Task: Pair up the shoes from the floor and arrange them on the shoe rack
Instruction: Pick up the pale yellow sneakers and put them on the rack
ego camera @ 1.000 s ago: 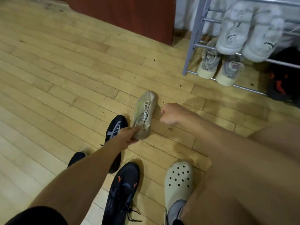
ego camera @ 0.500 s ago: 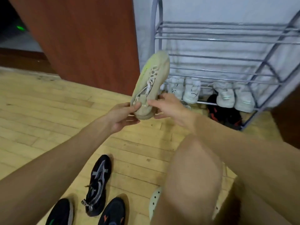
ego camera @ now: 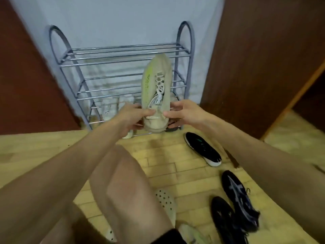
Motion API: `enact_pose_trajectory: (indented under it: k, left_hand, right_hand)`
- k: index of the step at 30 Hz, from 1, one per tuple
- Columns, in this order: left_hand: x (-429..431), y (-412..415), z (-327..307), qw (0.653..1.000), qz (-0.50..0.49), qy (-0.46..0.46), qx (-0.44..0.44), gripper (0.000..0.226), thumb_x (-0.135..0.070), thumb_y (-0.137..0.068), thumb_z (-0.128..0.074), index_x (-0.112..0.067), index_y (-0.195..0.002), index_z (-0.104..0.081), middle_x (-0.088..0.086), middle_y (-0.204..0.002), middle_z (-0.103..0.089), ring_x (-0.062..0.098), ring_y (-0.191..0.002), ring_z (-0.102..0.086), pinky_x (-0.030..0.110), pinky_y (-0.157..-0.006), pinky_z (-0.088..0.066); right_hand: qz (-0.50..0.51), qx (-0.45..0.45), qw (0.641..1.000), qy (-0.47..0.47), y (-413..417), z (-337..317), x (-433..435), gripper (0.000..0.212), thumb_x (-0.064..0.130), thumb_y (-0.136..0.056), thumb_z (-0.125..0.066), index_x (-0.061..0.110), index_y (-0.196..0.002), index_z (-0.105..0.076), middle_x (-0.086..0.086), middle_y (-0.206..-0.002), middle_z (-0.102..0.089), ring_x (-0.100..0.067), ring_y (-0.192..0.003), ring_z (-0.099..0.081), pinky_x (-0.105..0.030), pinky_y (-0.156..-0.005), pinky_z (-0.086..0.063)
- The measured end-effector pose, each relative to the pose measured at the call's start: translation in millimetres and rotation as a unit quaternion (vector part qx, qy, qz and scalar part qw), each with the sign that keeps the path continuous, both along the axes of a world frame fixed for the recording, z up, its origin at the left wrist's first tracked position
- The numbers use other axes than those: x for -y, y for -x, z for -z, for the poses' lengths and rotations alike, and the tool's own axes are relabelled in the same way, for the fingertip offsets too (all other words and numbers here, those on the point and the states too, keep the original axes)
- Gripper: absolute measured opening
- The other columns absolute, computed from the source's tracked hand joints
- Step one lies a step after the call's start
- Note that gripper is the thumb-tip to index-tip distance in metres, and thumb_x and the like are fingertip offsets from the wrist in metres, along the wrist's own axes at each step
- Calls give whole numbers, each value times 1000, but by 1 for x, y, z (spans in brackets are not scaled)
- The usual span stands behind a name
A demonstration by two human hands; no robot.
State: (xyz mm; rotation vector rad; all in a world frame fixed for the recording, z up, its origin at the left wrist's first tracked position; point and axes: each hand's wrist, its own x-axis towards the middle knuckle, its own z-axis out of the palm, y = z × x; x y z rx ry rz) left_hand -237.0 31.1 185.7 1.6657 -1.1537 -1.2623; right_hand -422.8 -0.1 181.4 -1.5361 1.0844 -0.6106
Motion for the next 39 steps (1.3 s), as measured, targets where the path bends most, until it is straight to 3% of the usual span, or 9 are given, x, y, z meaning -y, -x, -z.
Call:
enact_pose_trajectory:
  k: [6,9,13,17,20,23,26,36,39]
  left_hand:
    - [-2,92,58,987,80,-138,-4,38,-18,-76,-78,-6,-110,-65,6,-95,-69,19,-78,-66,28,-61,-54]
    - [-12,133,98,966,136,-219,4,45,-17,-83,-72,-2,-122,-57,11,-102,-64,25,-94,-62,33,-79,-52]
    - [-31,175,137,957,147,-249,5,46,-10,-86,-68,1,-128,-52,18,-117,-58,34,-106,-59,35,-83,-51]
    - [-34,180,156,952,171,-250,36,42,-9,-86,-67,0,-125,-54,12,-109,-55,24,-88,-60,31,-79,-49]
    - [-41,174,166,946,203,-247,62,30,-10,-85,-68,-6,-113,-56,10,-108,-59,16,-73,-59,27,-65,-55]
    - [-46,165,178,944,217,-228,96,30,-6,-80,-73,-2,-108,-62,13,-105,-67,20,-74,-65,27,-55,-58]
    - [-51,159,187,935,244,-224,126,31,-5,-78,-75,-2,-107,-65,14,-98,-70,23,-71,-68,26,-49,-59]
    - [-56,154,185,928,251,-250,113,41,-13,-77,-77,-2,-113,-62,14,-96,-69,26,-76,-70,23,-49,-58]
    - [-57,149,184,932,242,-249,100,42,-13,-79,-76,-1,-116,-61,12,-92,-67,25,-74,-68,23,-50,-58]
  right_hand:
    - [17,-128,990,-53,104,59,-23,27,24,-84,-72,7,-105,-73,-20,-108,-72,-25,-94,-70,-39,-91,-57]
    - [49,-153,983,-88,143,101,-40,32,25,-86,-70,9,-114,-71,-14,-97,-74,-18,-86,-67,-38,-89,-56]
    - [134,-124,975,-128,178,157,-75,38,32,-89,-65,11,-122,-64,-5,-103,-71,-21,-90,-70,-38,-87,-58]
    - [249,-83,940,-218,196,224,-122,43,42,-95,-53,6,-115,-63,-12,-102,-69,-24,-80,-67,-35,-73,-59]
    - [140,-229,917,-294,205,281,-169,40,31,-96,-53,-4,-113,-62,-15,-91,-61,-23,-68,-56,-30,-59,-47]
    - [-72,-370,859,-347,203,316,-217,44,33,-90,-62,2,-121,-60,-14,-104,-62,-21,-82,-63,-31,-70,-53]
    - [-181,-495,816,-237,189,339,-244,66,41,-80,-71,10,-134,-51,-9,-127,-56,-29,-116,-56,-37,-91,-50]
    - [-89,-565,815,-91,168,355,-270,41,18,-91,-57,8,-130,-51,-9,-130,-52,-30,-113,-53,-38,-88,-47]
    - [-127,-578,802,-85,171,356,-278,58,40,-90,-59,11,-138,-43,-9,-134,-50,-30,-118,-46,-39,-94,-42]
